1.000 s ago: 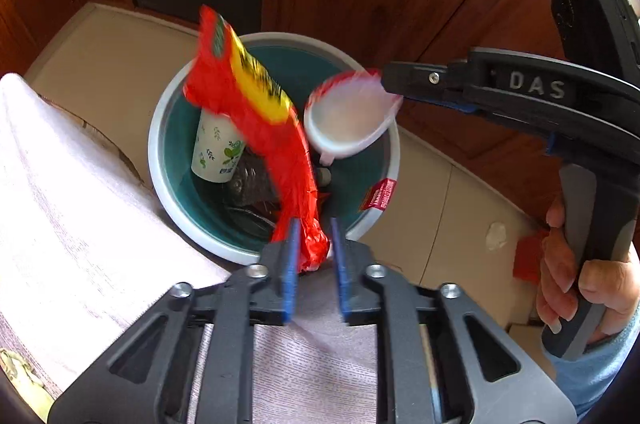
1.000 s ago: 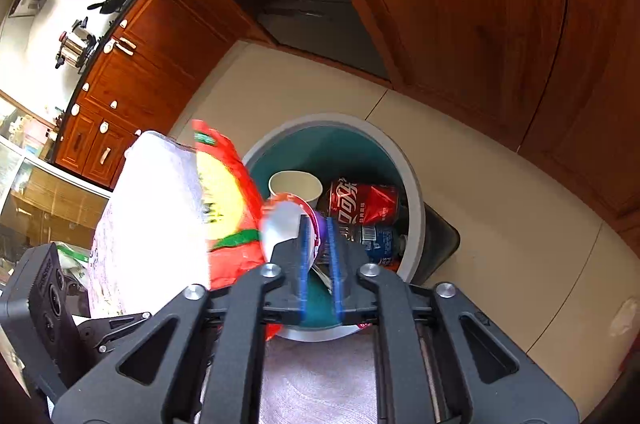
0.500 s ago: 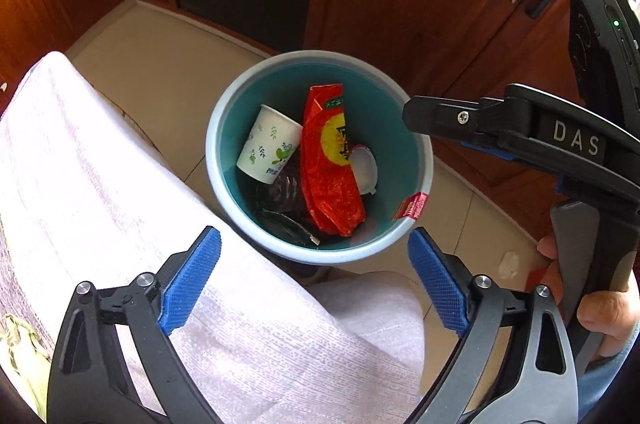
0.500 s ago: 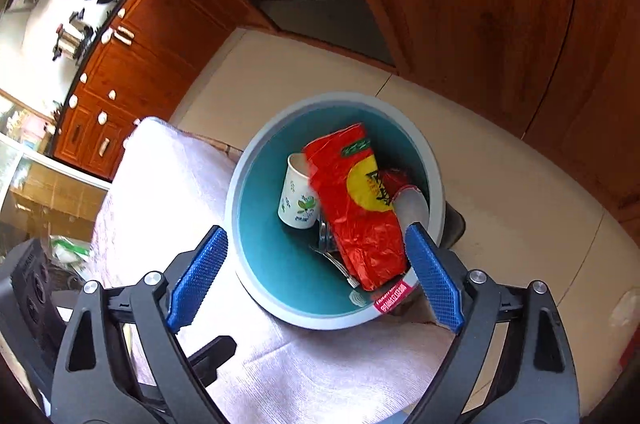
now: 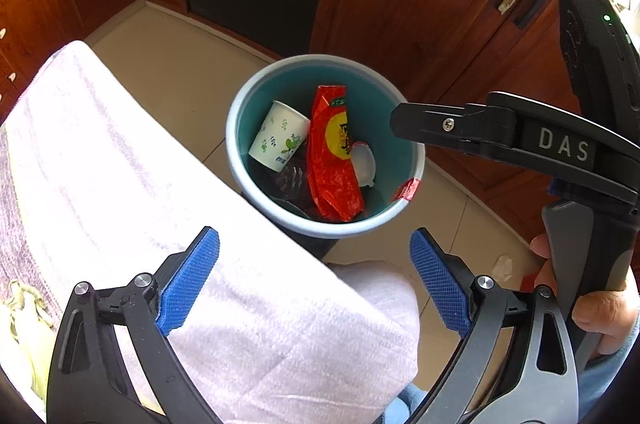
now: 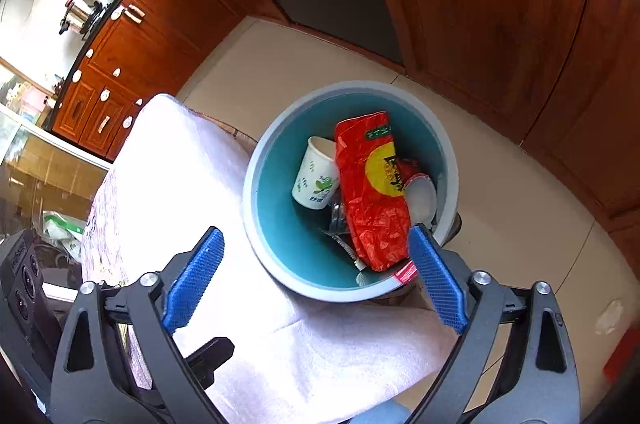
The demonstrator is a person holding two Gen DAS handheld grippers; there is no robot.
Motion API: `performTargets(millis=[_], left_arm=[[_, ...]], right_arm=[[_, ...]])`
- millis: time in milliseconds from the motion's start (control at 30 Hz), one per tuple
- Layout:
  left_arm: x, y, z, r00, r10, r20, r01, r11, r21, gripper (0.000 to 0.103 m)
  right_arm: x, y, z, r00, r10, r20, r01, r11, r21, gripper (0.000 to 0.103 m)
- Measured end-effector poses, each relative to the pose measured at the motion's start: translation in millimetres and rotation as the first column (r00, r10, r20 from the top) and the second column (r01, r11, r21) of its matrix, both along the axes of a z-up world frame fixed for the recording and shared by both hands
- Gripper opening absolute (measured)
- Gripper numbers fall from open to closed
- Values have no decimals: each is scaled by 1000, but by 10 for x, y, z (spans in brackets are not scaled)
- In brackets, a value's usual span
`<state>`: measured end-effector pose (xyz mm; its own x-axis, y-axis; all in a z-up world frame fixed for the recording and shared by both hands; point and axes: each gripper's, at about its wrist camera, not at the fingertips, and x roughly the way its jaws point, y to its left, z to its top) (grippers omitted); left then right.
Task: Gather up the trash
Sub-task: 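Move both tools back to the table toward the tissue and corn husks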
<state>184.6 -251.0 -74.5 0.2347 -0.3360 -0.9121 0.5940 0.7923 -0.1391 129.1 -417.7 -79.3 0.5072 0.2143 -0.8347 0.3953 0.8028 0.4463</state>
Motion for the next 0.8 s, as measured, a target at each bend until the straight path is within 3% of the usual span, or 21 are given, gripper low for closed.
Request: performTargets(millis=[467, 800], left_arm=[[-215, 1015, 303, 986, 160, 46, -158, 987, -41, 97], [-407, 2102, 503, 941, 329, 77, -322, 943, -82, 99]], right_arm=[[90, 840, 314, 987, 160, 32, -160, 987, -5, 90], [291, 2075, 602, 918, 394, 54, -393, 919, -32, 90]])
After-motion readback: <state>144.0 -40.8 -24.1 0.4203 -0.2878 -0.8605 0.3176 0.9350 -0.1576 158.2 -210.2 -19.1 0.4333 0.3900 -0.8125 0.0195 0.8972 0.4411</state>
